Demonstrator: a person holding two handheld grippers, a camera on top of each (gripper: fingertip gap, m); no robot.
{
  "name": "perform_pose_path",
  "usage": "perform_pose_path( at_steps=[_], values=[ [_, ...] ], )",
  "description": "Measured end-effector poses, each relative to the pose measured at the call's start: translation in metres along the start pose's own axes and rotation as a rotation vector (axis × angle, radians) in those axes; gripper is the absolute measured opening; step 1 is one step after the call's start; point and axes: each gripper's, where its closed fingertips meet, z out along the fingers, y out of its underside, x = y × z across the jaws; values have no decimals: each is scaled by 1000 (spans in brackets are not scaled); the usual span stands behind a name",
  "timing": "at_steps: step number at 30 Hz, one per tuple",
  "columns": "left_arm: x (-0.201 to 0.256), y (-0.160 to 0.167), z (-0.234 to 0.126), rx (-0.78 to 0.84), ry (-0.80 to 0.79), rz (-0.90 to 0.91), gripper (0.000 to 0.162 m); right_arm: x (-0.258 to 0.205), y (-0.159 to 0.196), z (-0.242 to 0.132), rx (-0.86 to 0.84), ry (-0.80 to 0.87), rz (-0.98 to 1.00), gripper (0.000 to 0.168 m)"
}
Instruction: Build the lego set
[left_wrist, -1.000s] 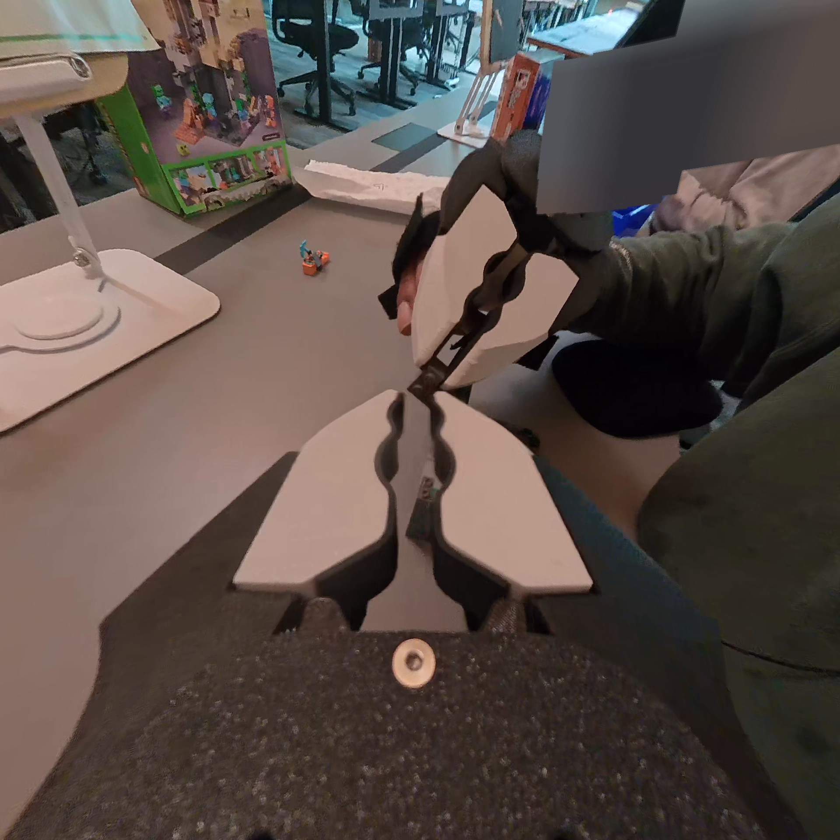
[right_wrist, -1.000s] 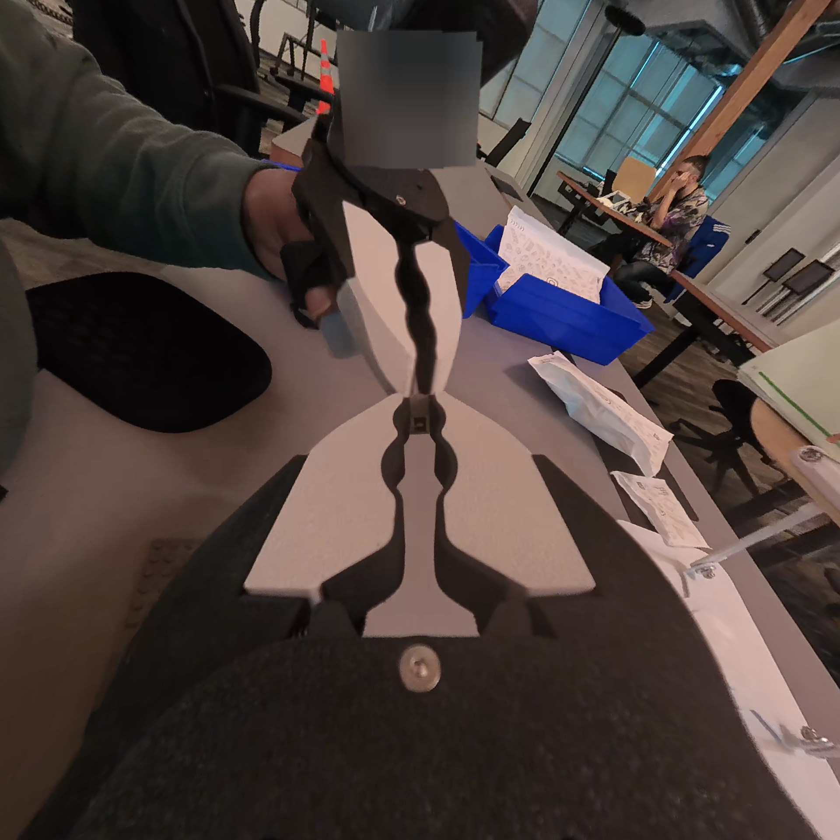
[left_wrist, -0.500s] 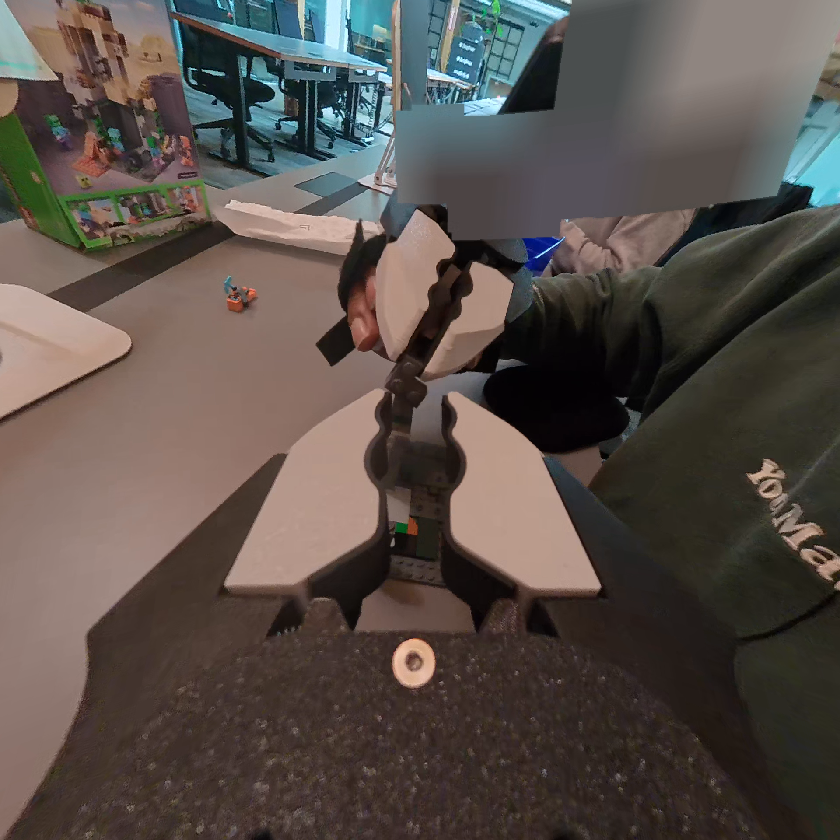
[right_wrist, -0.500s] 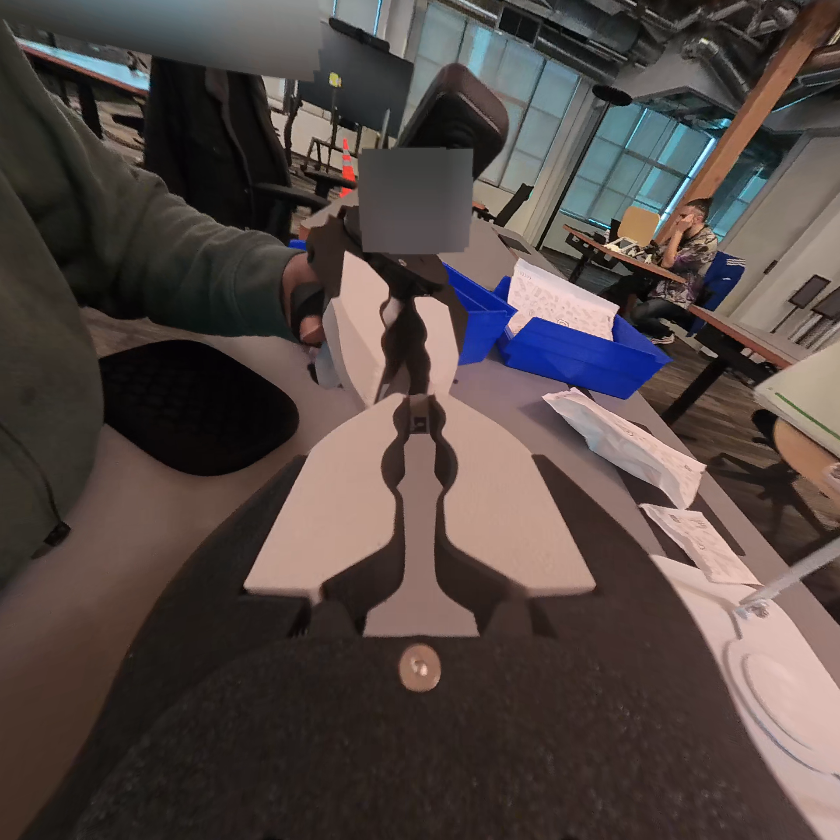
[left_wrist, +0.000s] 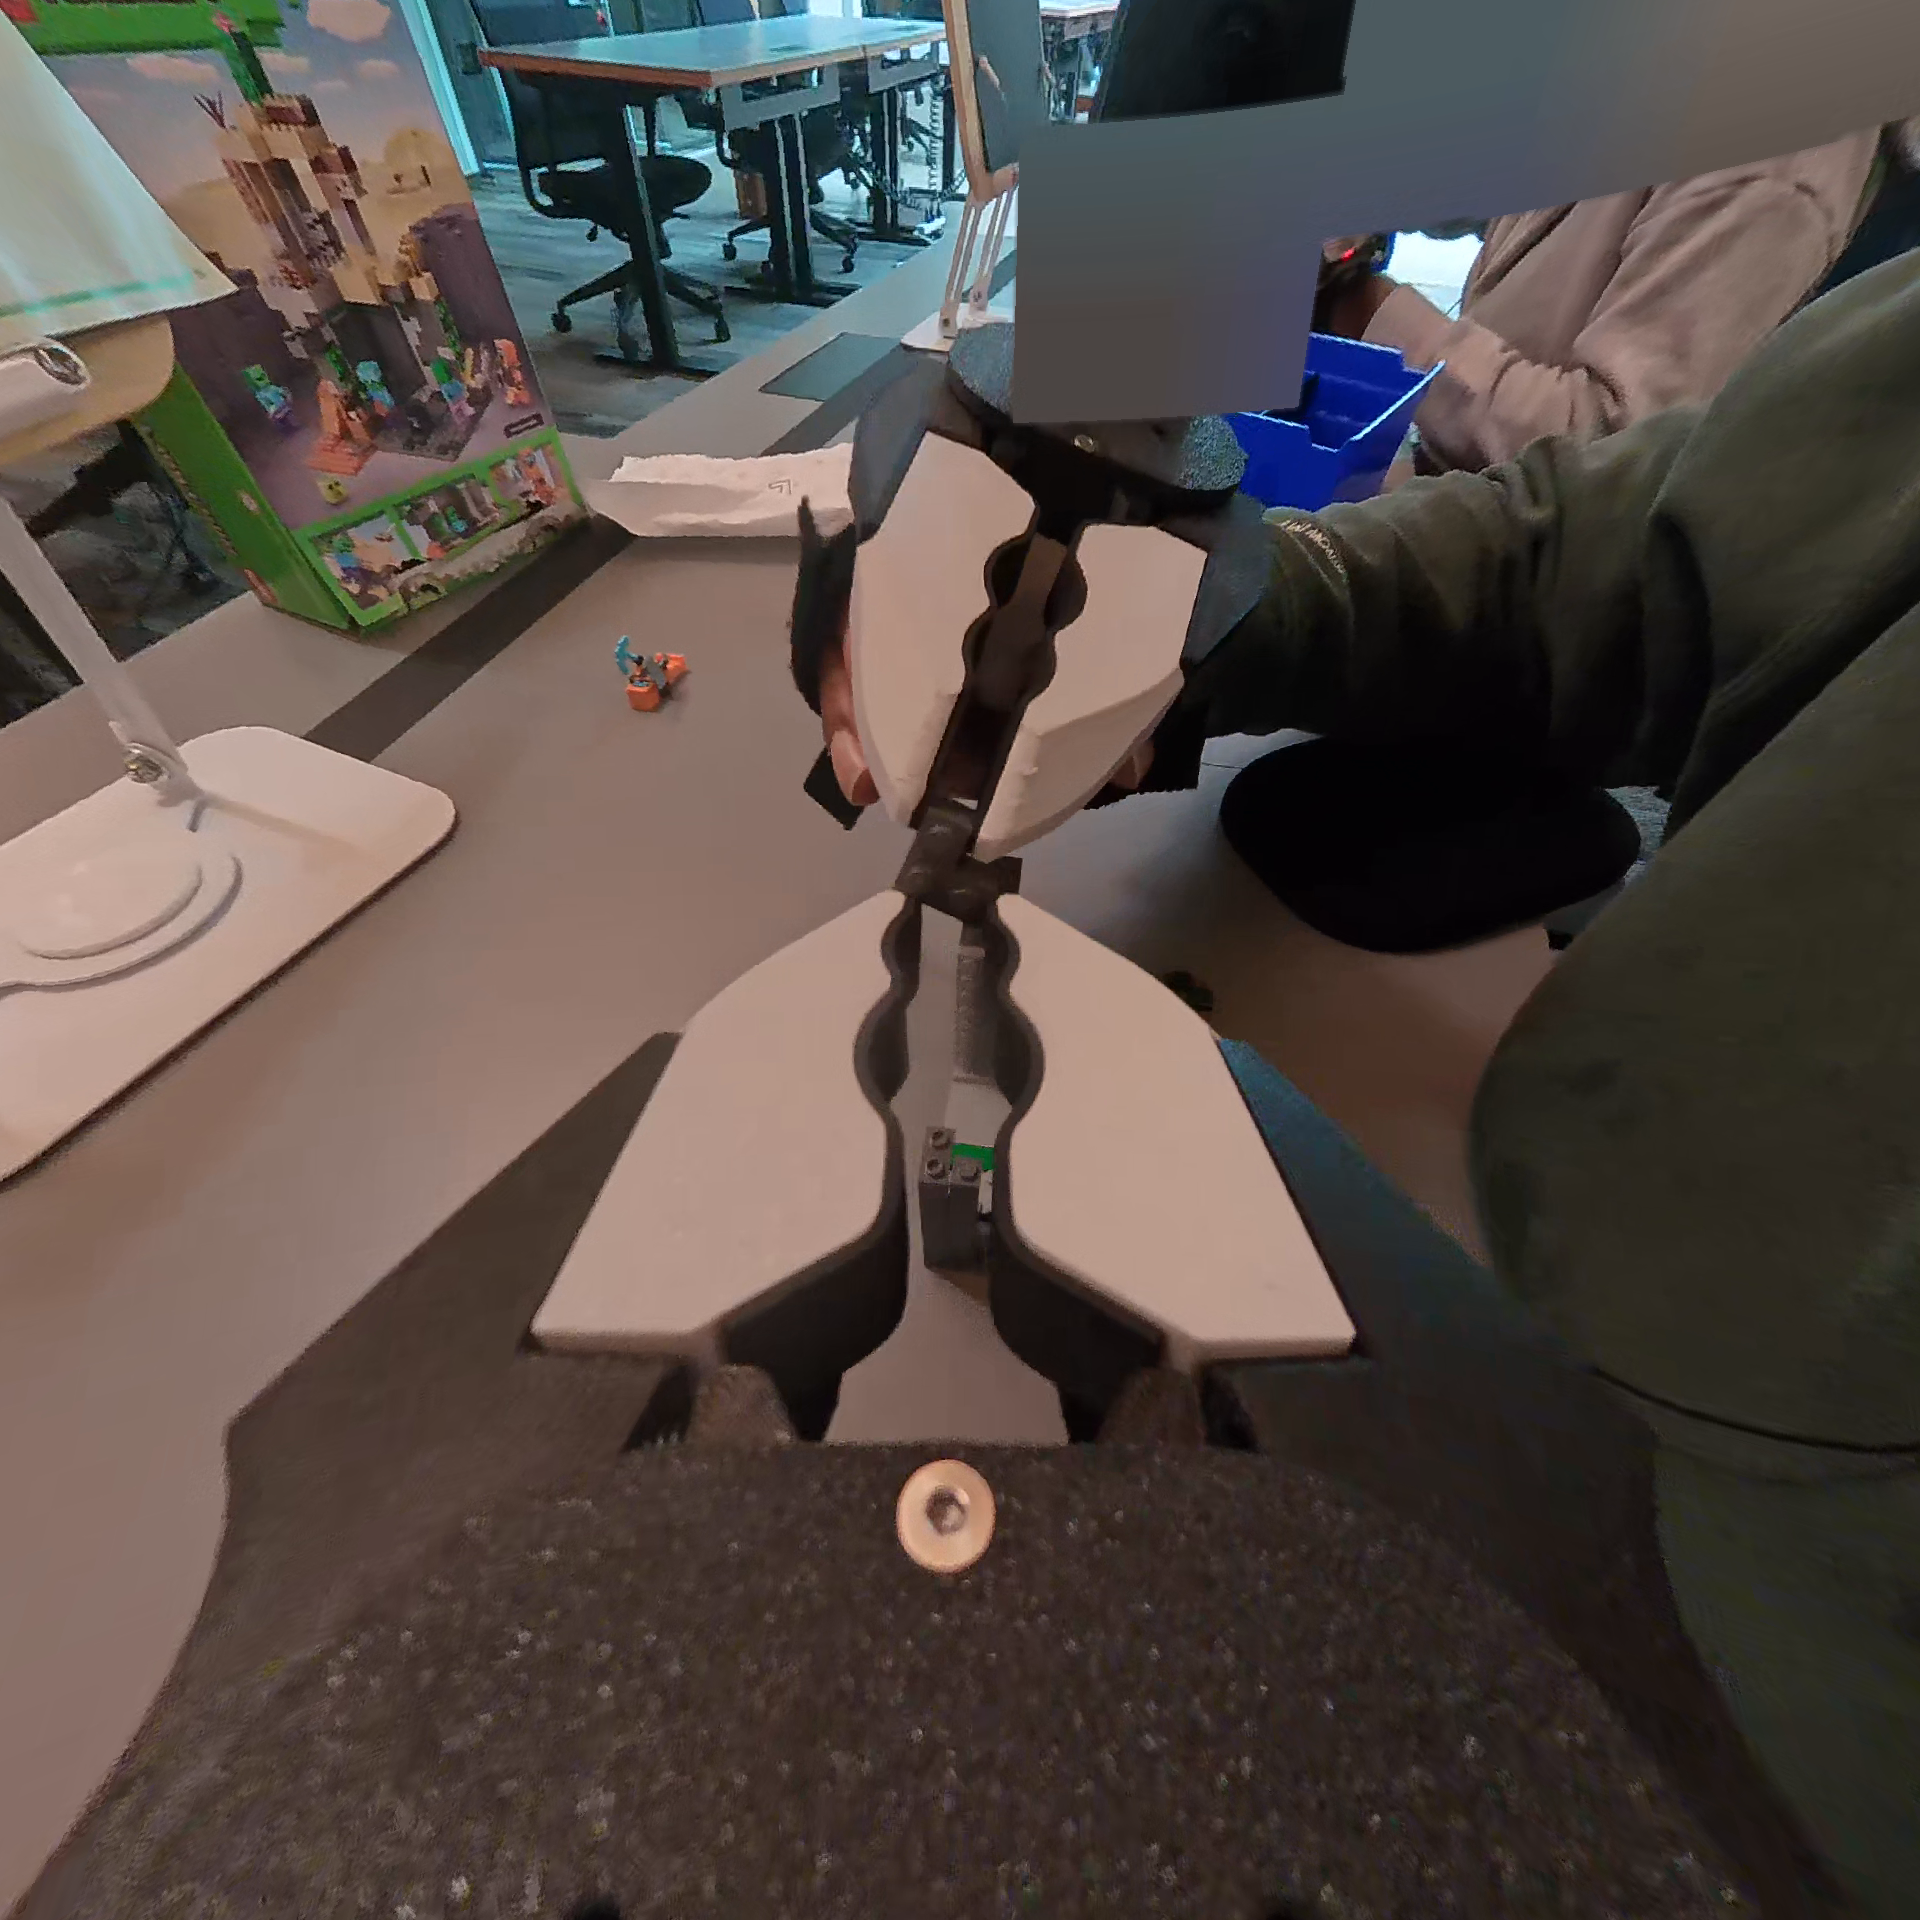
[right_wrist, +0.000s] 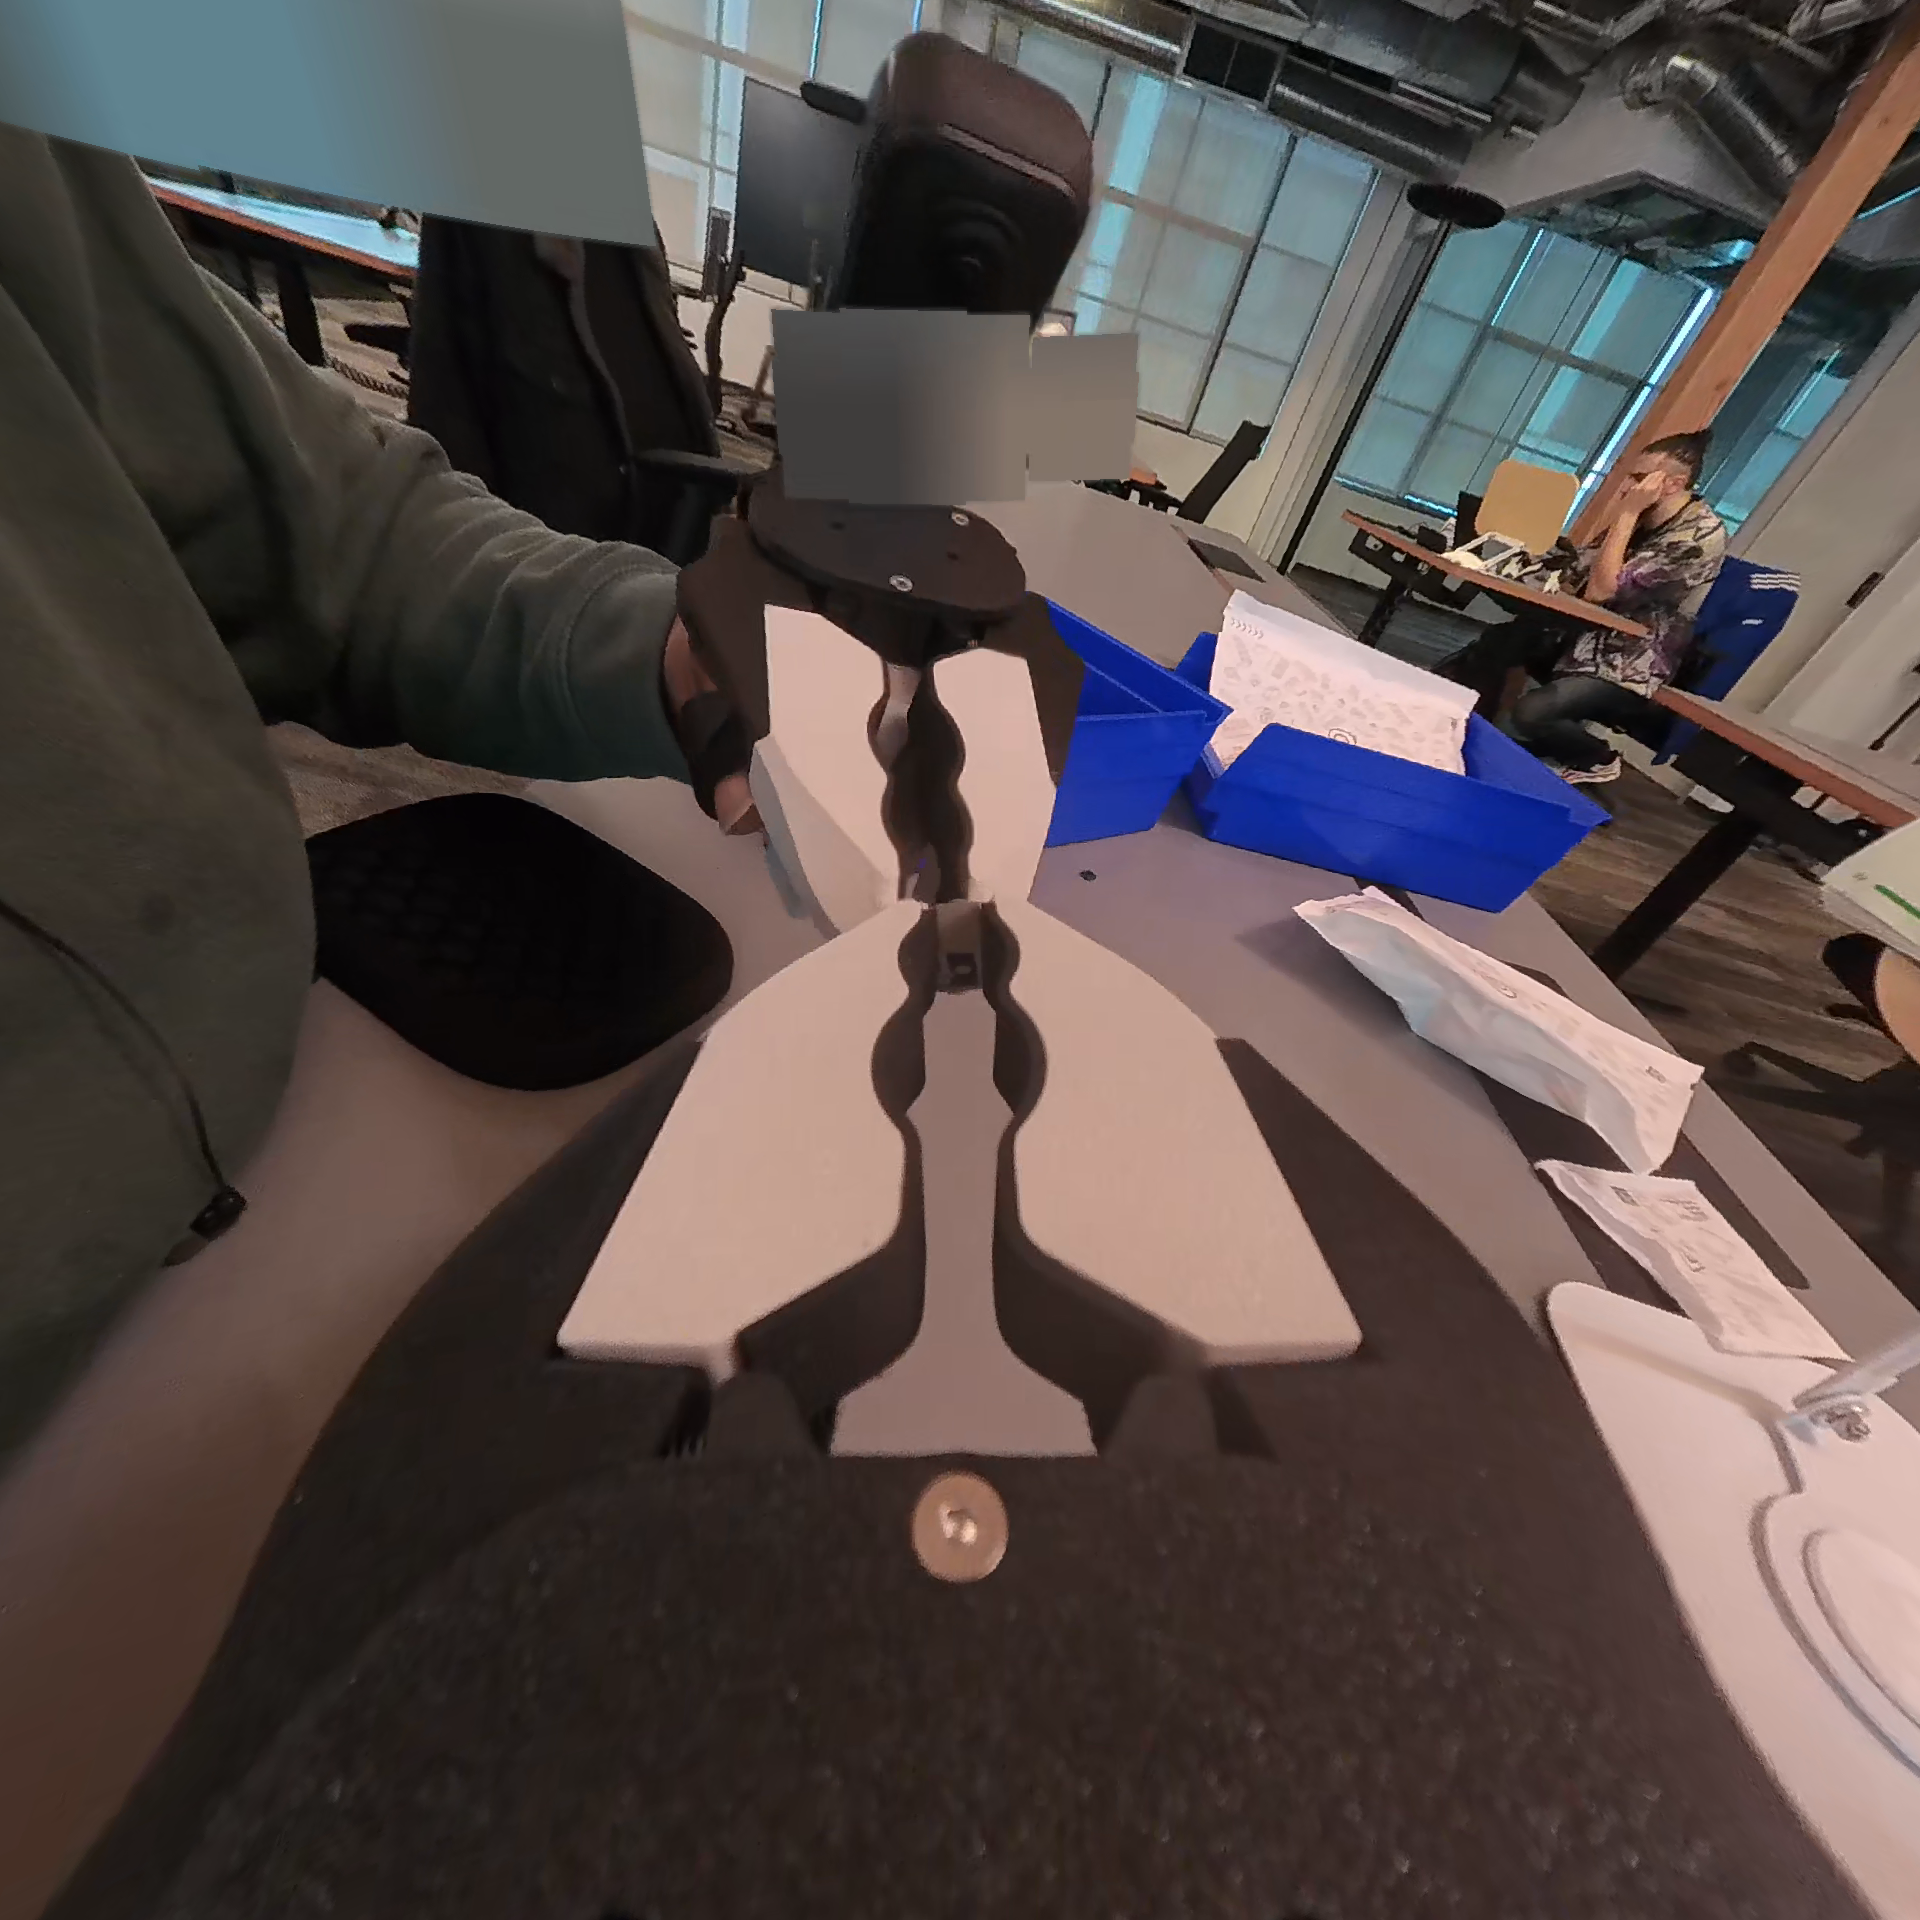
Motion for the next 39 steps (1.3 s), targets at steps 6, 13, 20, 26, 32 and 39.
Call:
perform_pose_path(
  at_steps=[6, 13, 20, 26, 32, 39],
  values=[
    [0, -6, 0, 33, -18, 26, 22, -1, -1, 0, 18, -15, 19, 7],
    [3, -5, 2, -13, -41, 123, 17, -5, 0, 1, 21, -39, 38, 7],
    [0, 10, -2, -128, -26, 149, 17, -5, -1, -8, -32, -80, 82, 17],
    [-6, 49, -13, -394, -12, 149, 17, -6, 41, -64, -322, -82, 128, 35],
    [-3, 75, -6, -524, 41, 112, 17, -41, 135, -96, -642, -106, 222, 47],
    [1, 72, 4, -584, 54, 127, 17, -48, 164, -65, -671, -214, 246, 33]
  ],
)
